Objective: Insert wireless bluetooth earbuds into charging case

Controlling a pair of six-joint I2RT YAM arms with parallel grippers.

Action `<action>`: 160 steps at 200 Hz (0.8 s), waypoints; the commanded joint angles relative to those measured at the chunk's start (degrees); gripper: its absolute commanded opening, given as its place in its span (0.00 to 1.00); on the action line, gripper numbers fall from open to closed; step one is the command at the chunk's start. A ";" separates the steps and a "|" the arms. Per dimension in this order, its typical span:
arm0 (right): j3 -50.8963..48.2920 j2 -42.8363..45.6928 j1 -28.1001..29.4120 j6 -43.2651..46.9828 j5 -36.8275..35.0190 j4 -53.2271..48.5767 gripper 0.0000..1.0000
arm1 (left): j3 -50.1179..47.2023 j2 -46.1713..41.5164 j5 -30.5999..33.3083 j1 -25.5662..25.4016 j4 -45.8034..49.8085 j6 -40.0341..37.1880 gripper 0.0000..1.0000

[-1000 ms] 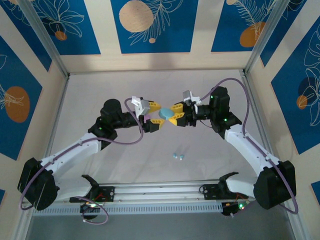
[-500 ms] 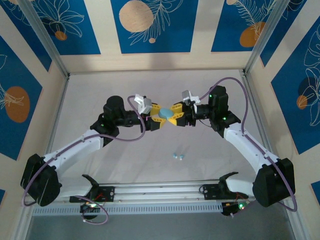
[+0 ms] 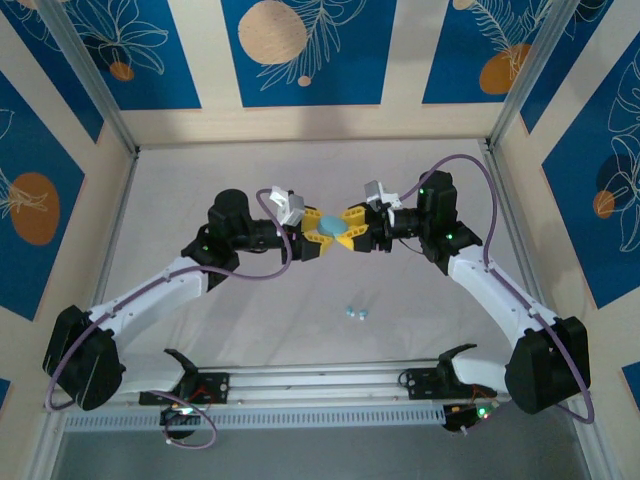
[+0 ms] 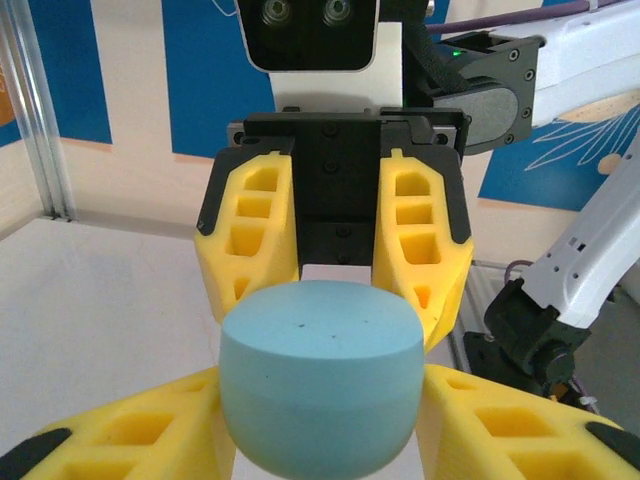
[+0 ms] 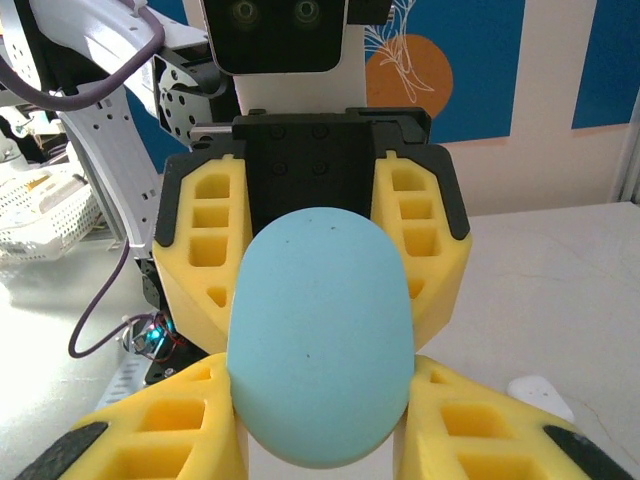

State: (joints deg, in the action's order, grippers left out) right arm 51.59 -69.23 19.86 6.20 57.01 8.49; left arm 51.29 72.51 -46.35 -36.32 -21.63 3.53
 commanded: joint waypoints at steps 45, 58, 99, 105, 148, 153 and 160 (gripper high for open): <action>1.77 -0.82 0.84 2.04 -0.96 -0.84 0.31 | 2.47 1.44 -3.10 0.30 -0.58 0.79 0.44; 2.01 -0.97 1.06 3.00 -1.31 -1.84 0.32 | 2.83 1.66 -3.18 0.32 0.02 0.77 0.41; 2.63 -1.21 1.24 3.49 -2.56 -3.55 0.33 | 2.93 1.56 -3.51 0.34 0.55 0.10 0.30; 2.88 -1.18 1.24 3.43 -2.87 -4.10 0.34 | 2.86 1.54 -3.51 0.36 0.45 0.07 0.29; 4.93 -2.42 -0.83 -4.53 -3.64 -4.78 0.46 | 1.00 0.90 -2.76 0.27 -1.51 -2.02 0.23; 5.27 -2.63 -1.00 -5.50 -3.64 -5.12 0.46 | 0.64 0.87 -2.60 0.20 -1.84 -2.35 0.22; 5.89 -2.98 -1.25 -6.60 -3.71 -5.81 0.48 | 0.32 0.71 -2.37 0.23 -2.04 -2.70 0.22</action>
State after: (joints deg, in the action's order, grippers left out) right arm 54.39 -70.91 19.77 5.34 55.72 4.49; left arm 52.23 73.95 -47.37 -35.88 -21.65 3.75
